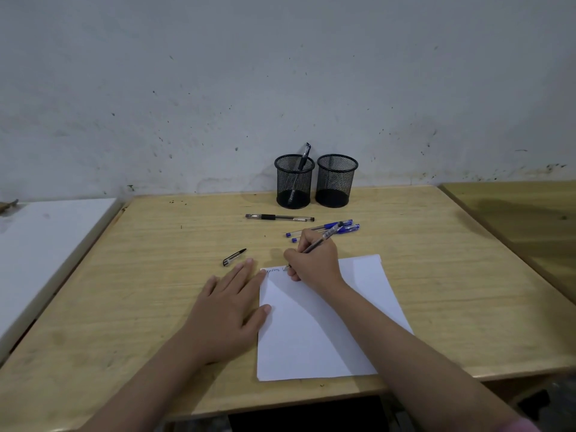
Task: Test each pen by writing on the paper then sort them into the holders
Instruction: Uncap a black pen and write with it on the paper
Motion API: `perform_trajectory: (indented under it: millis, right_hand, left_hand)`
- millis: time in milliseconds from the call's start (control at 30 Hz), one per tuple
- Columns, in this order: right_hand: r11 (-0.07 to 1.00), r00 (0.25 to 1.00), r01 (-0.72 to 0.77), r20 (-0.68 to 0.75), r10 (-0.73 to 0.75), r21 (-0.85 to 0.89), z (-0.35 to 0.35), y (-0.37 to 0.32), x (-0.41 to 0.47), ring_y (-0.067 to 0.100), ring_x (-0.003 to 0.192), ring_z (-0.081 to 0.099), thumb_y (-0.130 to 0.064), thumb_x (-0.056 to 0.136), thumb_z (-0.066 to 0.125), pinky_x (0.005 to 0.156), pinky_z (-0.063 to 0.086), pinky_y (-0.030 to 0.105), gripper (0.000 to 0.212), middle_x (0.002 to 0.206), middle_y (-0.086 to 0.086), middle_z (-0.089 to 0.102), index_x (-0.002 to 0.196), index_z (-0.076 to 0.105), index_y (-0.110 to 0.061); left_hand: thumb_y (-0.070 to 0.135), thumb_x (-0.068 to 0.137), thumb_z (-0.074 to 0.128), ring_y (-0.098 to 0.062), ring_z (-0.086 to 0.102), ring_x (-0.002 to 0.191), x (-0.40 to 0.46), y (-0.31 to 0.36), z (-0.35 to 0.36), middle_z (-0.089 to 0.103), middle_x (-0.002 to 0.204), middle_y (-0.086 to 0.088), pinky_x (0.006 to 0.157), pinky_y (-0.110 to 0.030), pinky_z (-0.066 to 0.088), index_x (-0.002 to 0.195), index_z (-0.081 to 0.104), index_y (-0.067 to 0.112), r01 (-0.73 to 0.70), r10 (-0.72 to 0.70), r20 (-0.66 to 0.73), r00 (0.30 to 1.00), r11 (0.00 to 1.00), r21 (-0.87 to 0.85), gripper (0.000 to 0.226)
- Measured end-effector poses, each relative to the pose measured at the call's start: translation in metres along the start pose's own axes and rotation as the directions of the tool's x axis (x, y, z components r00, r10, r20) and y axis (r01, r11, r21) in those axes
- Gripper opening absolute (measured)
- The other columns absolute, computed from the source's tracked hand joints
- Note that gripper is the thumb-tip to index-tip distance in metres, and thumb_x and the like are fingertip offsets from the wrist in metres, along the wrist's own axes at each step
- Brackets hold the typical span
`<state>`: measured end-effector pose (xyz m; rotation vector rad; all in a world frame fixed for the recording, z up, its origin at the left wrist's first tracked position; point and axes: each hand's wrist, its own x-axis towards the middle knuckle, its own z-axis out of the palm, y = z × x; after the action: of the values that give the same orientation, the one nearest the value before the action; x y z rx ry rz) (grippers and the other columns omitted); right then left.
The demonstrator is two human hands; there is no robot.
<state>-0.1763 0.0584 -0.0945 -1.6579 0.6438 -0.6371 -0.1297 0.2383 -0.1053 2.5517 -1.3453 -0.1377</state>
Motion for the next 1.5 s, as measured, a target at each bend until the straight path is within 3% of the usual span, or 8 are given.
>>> perform_trajectory:
  millis: [300,1067,1500]
  right_hand:
    - [0.998,0.997,0.057,-0.044,-0.057,0.01,-0.0001,0.0017,-0.0001,0.023,0.041,0.049,0.01,0.072,0.056,0.039,0.04,0.025,0.037,0.052,0.009,0.036,0.056,0.034,-0.014]
    - [1.0,0.992,0.022,-0.12,-0.023,-0.007,-0.0022,0.0004,-0.0005,0.023,0.038,0.05,0.007,0.072,0.056,0.037,0.041,0.022,0.033,0.05,0.011,0.04,0.057,0.034,-0.013]
    - [1.0,0.992,0.022,-0.122,-0.02,0.01,-0.004,-0.0004,-0.0013,0.024,0.04,0.048,0.009,0.071,0.054,0.035,0.037,0.02,0.035,0.048,0.007,0.034,0.056,0.032,-0.014]
  left_hand:
    - [0.065,0.073,0.007,-0.001,-0.007,0.141,-0.0001,0.001,-0.0003,-0.007,0.155,0.016,0.117,-0.042,0.003,0.144,0.006,0.038,0.007,-0.007,-0.006,1.0,1.0,-0.022,0.075]
    - [0.065,0.073,0.008,-0.002,-0.004,0.142,-0.0001,0.0012,-0.0013,-0.005,0.155,0.016,0.117,-0.042,0.004,0.144,0.007,0.039,0.003,-0.004,-0.019,1.0,0.999,-0.037,0.075]
    - [0.065,0.071,0.005,-0.002,-0.007,0.141,-0.0003,0.0005,-0.0019,-0.008,0.155,0.016,0.117,-0.041,0.001,0.144,0.004,0.038,0.013,-0.013,0.002,1.0,1.0,-0.021,0.077]
